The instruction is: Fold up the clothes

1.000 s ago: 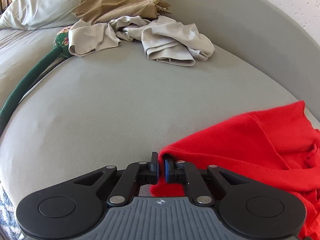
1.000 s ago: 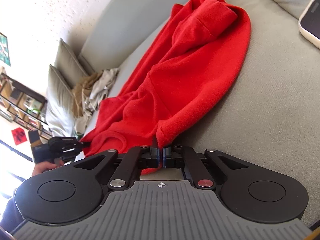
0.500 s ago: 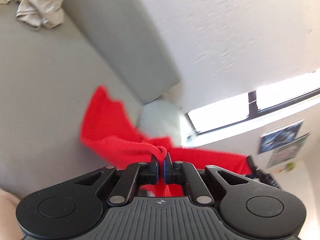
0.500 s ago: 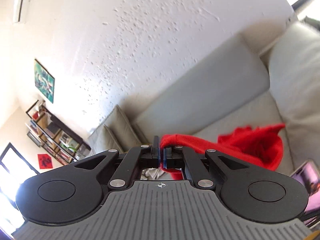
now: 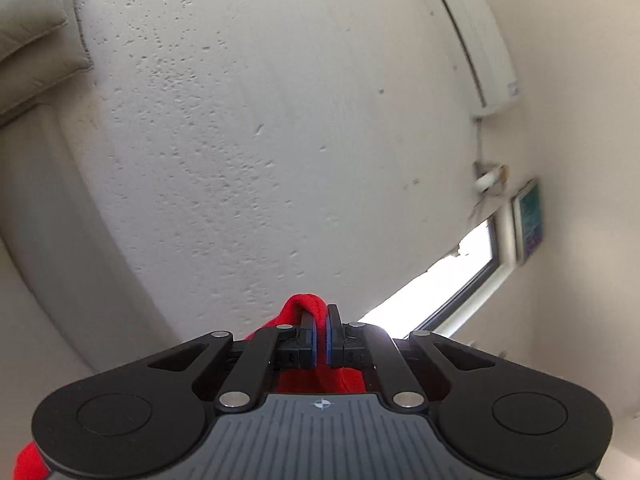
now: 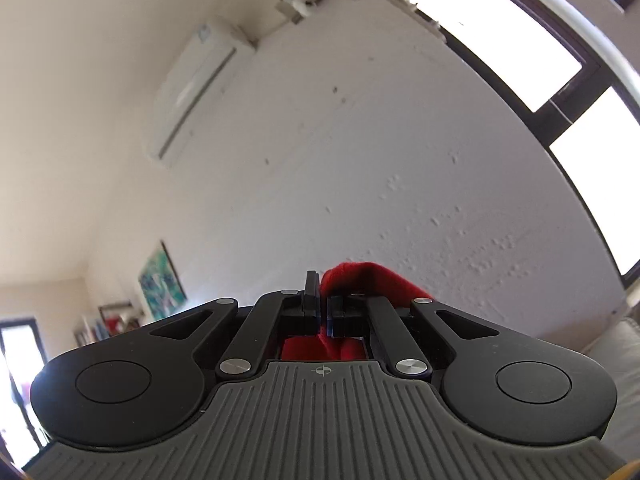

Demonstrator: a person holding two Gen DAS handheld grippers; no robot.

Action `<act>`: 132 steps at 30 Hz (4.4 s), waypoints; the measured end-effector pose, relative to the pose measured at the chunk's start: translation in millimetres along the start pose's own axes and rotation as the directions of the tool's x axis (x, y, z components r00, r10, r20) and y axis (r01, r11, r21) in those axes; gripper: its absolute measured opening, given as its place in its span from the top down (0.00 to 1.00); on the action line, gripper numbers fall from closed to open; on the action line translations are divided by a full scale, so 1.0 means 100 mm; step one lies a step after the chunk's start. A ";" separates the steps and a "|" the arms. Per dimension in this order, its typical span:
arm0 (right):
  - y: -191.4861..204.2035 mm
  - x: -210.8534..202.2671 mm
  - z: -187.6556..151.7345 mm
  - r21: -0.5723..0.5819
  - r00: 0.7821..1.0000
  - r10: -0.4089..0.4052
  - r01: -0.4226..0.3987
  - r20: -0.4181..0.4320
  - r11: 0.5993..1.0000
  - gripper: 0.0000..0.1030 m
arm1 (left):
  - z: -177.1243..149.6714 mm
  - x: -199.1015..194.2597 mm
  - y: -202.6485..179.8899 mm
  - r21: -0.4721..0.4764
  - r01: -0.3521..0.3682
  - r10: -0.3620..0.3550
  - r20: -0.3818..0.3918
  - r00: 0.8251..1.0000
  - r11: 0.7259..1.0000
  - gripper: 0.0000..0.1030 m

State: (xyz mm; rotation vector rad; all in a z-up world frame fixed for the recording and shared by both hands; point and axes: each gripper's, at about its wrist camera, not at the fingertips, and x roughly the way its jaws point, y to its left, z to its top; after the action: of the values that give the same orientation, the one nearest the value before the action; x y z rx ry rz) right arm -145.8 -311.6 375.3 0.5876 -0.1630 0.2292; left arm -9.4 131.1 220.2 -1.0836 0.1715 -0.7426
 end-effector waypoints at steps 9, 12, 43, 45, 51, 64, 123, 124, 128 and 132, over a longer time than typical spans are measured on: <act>-0.57 1.21 -0.44 -0.059 0.945 -0.223 0.215 -0.239 0.975 0.98 | 0.66 1.00 0.63 0.179 -0.370 0.374 0.018 0.927 0.911 0.98; -0.80 1.93 -0.58 -0.102 0.911 -0.307 0.290 -0.275 0.952 0.98 | 1.04 1.45 0.63 0.226 -0.446 0.444 0.063 0.894 0.866 0.99; -2.70 0.91 -3.79 -0.019 0.636 -0.350 0.465 -0.687 0.885 0.94 | -0.59 0.21 3.08 0.177 -0.749 0.770 -0.149 0.621 0.638 0.86; -2.71 0.94 -3.75 0.012 0.628 -0.327 0.473 -0.706 0.881 0.92 | -0.69 0.10 3.25 0.151 -0.772 0.785 -0.181 0.593 0.618 0.66; -2.68 0.89 -3.76 0.053 0.609 -0.290 0.481 -0.738 0.875 0.53 | -0.85 0.15 3.61 0.080 -0.779 0.770 -0.244 0.590 0.622 0.65; -2.77 0.63 -4.17 0.157 0.565 -0.271 0.594 -0.779 0.789 0.50 | -0.92 0.47 3.84 0.126 -0.748 0.749 -0.268 0.607 0.651 0.70; -2.43 -0.05 -3.64 0.158 0.645 -0.286 0.540 -0.709 0.827 0.53 | -1.95 0.44 2.16 0.730 -0.493 0.858 -0.255 0.446 0.473 0.52; -2.41 -0.06 -3.54 0.157 0.665 -0.296 0.533 -0.686 0.831 0.53 | -1.94 0.47 2.10 0.732 -0.485 0.852 -0.252 0.459 0.478 0.52; -2.24 -0.09 -3.05 0.067 0.738 -0.382 0.498 -0.556 0.864 0.42 | -1.89 0.61 1.87 0.739 -0.450 0.820 -0.241 0.519 0.502 0.46; -2.16 -0.01 -2.65 -0.029 0.776 -0.434 0.475 -0.457 0.880 0.12 | -1.93 0.87 1.77 0.736 -0.405 0.782 -0.268 0.562 0.543 0.41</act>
State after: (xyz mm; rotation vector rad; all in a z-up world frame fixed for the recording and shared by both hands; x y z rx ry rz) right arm -68.2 -336.4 43.5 0.6292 0.4482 -0.1075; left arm 47.4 -20.1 -3.6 -0.0722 0.7716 -0.3649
